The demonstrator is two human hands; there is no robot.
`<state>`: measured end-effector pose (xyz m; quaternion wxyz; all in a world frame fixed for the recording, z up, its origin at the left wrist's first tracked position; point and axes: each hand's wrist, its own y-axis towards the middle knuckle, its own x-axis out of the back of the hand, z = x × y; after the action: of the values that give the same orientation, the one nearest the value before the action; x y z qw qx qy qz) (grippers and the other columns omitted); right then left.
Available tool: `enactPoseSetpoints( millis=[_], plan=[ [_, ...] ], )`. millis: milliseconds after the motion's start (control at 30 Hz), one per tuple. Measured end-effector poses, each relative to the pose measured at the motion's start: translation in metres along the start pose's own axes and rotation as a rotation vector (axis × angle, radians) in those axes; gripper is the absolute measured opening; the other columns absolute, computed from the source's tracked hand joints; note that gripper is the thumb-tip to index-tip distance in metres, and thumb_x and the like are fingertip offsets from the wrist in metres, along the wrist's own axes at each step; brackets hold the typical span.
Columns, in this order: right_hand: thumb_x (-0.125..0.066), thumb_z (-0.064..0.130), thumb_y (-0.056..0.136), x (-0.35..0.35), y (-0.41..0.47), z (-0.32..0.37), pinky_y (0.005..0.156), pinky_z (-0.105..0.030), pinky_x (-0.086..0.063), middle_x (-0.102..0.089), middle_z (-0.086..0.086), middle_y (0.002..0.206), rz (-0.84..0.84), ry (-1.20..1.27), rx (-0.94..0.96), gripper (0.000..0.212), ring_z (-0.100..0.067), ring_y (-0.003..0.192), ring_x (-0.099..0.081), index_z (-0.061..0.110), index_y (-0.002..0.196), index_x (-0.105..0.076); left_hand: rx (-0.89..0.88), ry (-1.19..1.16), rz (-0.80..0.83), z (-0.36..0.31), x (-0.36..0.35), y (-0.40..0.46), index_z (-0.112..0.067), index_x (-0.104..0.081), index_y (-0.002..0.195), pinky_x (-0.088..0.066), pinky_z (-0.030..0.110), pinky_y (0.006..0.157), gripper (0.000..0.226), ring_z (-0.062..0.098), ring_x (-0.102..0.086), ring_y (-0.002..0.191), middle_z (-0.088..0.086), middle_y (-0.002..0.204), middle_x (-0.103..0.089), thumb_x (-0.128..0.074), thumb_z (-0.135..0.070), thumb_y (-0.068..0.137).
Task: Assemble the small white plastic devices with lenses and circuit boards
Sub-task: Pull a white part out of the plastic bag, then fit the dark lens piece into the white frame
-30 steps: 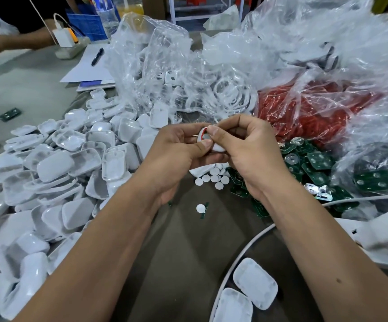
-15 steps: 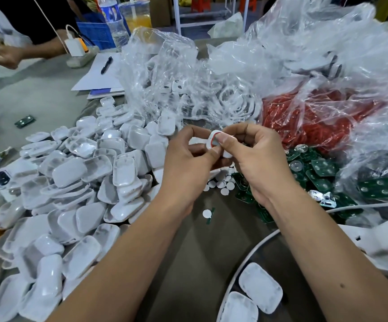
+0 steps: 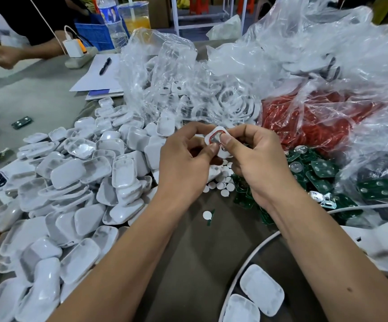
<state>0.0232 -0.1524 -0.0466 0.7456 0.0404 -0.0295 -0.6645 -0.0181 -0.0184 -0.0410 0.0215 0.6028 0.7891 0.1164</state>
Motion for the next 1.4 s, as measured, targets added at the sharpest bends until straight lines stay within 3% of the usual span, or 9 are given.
enactPoseSetpoints(
  millis=[233, 433, 600, 800, 933, 1067, 1200, 1300, 1400],
  plan=[
    [-0.08, 0.015, 0.091, -0.002, -0.002, 0.001, 0.065, -0.033, -0.056, -0.072, 0.002, 0.075, 0.004, 0.004, 0.091, 0.006, -0.011, 0.068, -0.064, 0.015, 0.088, -0.076, 0.035, -0.117, 0.034, 0.002, 0.011, 0.007, -0.014, -0.073, 0.099, -0.064, 0.049, 0.076, 0.004, 0.035, -0.077, 0.081, 0.016, 0.087, -0.077, -0.07, -0.015, 0.098],
    [-0.078, 0.01, 0.092, -0.002, -0.002, 0.002, 0.055, -0.013, -0.045, -0.066, 0.013, 0.064, 0.04, -0.032, 0.157, 0.013, 0.001, 0.055, -0.057, 0.019, 0.084, -0.074, -0.012, -0.081, 0.012, 0.005, 0.011, 0.011, -0.008, -0.069, 0.093, -0.064, 0.042, 0.07, 0.005, 0.032, -0.076, 0.081, 0.009, 0.086, -0.077, -0.068, -0.009, 0.098],
    [-0.08, 0.011, 0.09, -0.004, -0.005, 0.006, 0.077, -0.046, -0.064, -0.077, -0.005, 0.08, 0.003, -0.09, 0.181, 0.012, -0.031, 0.078, -0.075, 0.02, 0.084, -0.075, 0.056, -0.165, 0.036, 0.004, 0.01, 0.008, -0.007, -0.073, 0.102, -0.064, 0.046, 0.073, 0.008, 0.035, -0.077, 0.077, 0.02, 0.088, -0.075, -0.067, -0.011, 0.099],
    [-0.083, 0.011, 0.088, -0.004, -0.007, 0.008, 0.066, -0.044, -0.06, -0.07, -0.017, 0.076, 0.012, -0.142, 0.189, 0.016, -0.033, 0.067, -0.067, 0.02, 0.081, -0.072, 0.136, -0.22, 0.014, 0.0, 0.01, 0.008, -0.008, -0.074, 0.1, -0.064, 0.039, 0.074, 0.013, 0.032, -0.077, 0.081, 0.016, 0.088, -0.076, -0.071, -0.021, 0.097],
    [-0.082, 0.003, 0.086, -0.004, -0.007, 0.009, 0.054, -0.024, -0.041, -0.059, -0.006, 0.07, 0.058, -0.264, 0.267, 0.02, -0.01, 0.058, -0.047, 0.018, 0.081, -0.069, 0.278, -0.369, 0.046, -0.004, 0.007, 0.007, -0.002, -0.075, 0.095, -0.062, 0.029, 0.071, 0.023, 0.024, -0.074, 0.074, 0.015, 0.085, -0.075, -0.069, -0.024, 0.097],
    [-0.072, -0.001, 0.086, -0.002, -0.007, 0.011, 0.06, -0.016, -0.046, -0.062, 0.002, 0.098, 0.075, -0.368, 0.212, 0.027, -0.013, 0.068, -0.052, 0.023, 0.1, -0.069, 0.291, -0.355, -0.026, -0.002, 0.012, 0.01, 0.004, -0.072, 0.104, -0.064, 0.038, 0.082, 0.013, 0.031, -0.075, 0.08, 0.018, 0.093, -0.077, -0.068, -0.005, 0.096],
    [-0.048, -0.012, 0.085, 0.0, -0.007, 0.01, 0.081, -0.004, -0.039, -0.044, -0.002, 0.128, 0.105, -0.502, 0.105, 0.046, 0.0, 0.096, -0.048, 0.023, 0.114, -0.052, 0.315, -0.24, -0.133, 0.0, 0.015, 0.013, 0.004, -0.07, 0.101, -0.063, 0.026, 0.073, 0.009, 0.022, -0.076, 0.072, 0.014, 0.09, -0.078, -0.064, 0.007, 0.095],
    [-0.044, -0.014, 0.089, -0.001, -0.004, 0.006, 0.087, -0.01, -0.042, -0.045, -0.001, 0.128, 0.087, -0.514, 0.083, 0.046, -0.002, 0.103, -0.051, 0.026, 0.11, -0.051, 0.334, -0.242, -0.157, 0.001, 0.016, 0.014, 0.004, -0.069, 0.103, -0.062, 0.024, 0.069, 0.009, 0.02, -0.076, 0.071, 0.013, 0.091, -0.078, -0.063, 0.005, 0.096],
    [-0.062, -0.004, 0.096, -0.002, -0.001, -0.001, 0.091, -0.028, -0.055, -0.062, 0.002, 0.111, -0.022, -0.419, 0.046, 0.032, -0.006, 0.098, -0.062, 0.027, 0.099, -0.056, 0.331, -0.264, -0.183, -0.001, 0.011, 0.014, -0.001, -0.071, 0.102, -0.061, 0.025, 0.067, 0.011, 0.024, -0.077, 0.071, 0.015, 0.091, -0.077, -0.063, 0.004, 0.096]
  ],
)
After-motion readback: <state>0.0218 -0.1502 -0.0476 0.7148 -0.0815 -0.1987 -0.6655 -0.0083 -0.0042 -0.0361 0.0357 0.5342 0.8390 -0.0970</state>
